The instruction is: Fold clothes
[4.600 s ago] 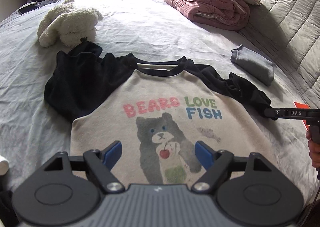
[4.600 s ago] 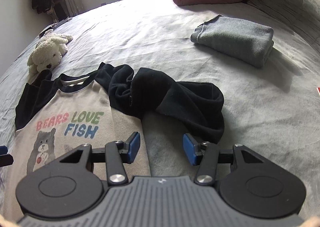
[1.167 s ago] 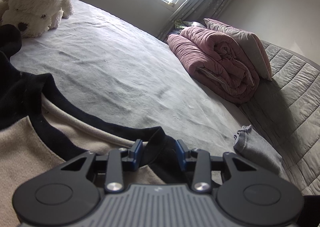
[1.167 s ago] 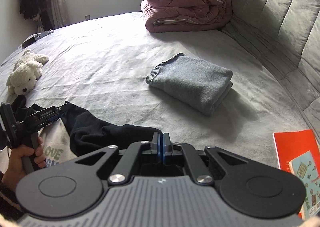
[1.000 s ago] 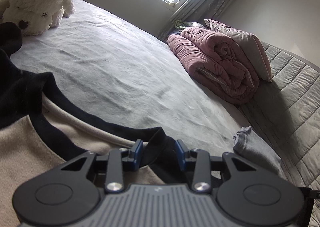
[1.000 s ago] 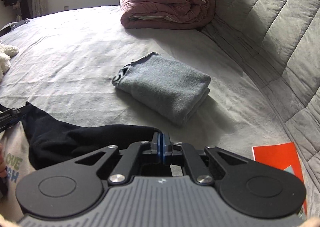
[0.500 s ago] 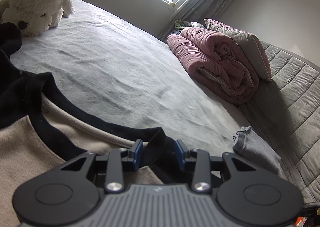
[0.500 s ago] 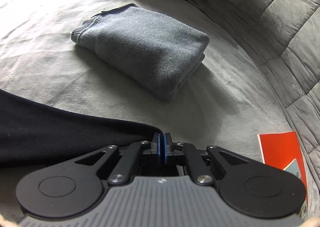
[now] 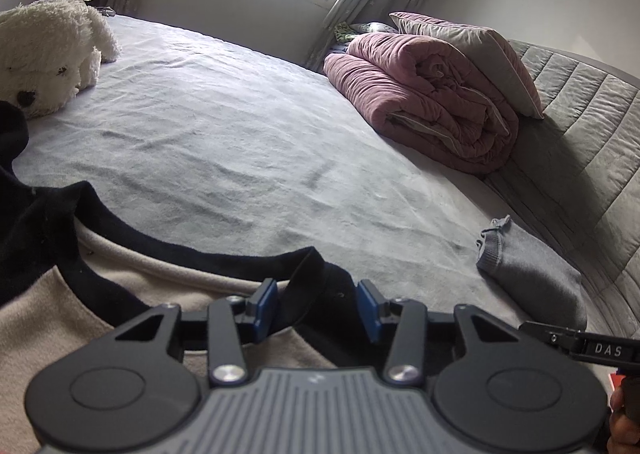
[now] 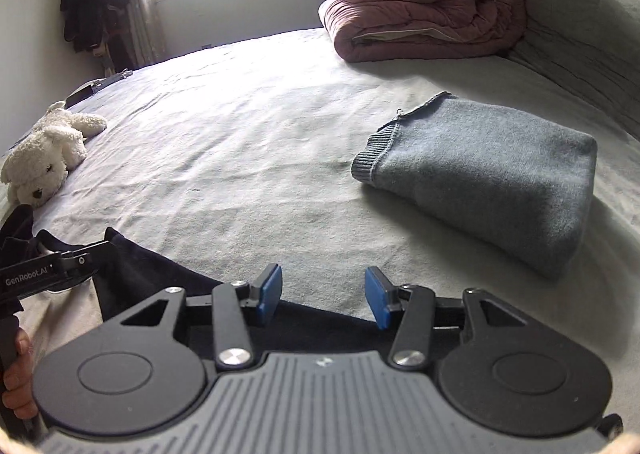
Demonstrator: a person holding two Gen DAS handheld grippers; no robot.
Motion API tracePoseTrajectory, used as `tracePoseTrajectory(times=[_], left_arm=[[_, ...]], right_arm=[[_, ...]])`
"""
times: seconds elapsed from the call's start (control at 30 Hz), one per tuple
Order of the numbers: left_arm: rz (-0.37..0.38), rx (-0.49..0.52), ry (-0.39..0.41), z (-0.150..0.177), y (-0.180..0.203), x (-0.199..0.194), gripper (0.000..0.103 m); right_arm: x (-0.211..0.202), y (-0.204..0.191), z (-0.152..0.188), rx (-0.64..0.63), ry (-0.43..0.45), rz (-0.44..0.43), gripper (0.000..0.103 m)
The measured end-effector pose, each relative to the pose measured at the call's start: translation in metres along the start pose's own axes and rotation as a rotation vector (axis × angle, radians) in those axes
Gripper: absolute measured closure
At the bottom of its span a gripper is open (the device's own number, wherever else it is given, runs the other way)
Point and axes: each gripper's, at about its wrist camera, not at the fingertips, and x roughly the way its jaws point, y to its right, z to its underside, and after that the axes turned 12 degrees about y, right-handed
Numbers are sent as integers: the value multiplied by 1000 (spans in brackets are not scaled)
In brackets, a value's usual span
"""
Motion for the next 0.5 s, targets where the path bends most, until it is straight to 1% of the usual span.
tracePoseTrajectory(times=[0.1, 0.17, 0.27, 0.3, 0.37, 0.47, 0.5], left_arm=[[-5, 98, -61, -5, 12, -1, 57], [-9, 146, -85, -9, 17, -4, 57], [-38, 222, -113, -16, 23, -3, 57], [-52, 249, -135, -18, 24, -1, 57], [-47, 289, -161, -23, 25, 3, 57], [-54, 365, -158, -29, 26, 12, 57], [-52, 402, -139, -31, 27, 14, 57]], right_arm=[[5, 3, 5, -9, -3, -35, 53], [8, 4, 9, -15, -5, -58, 53], [9, 6, 12, -23, -16, -65, 53], [9, 7, 13, -26, -19, -67, 53], [10, 9, 15, -31, -27, -70, 53], [11, 11, 19, -39, -38, -74, 53], [12, 11, 20, -42, -42, -76, 53]])
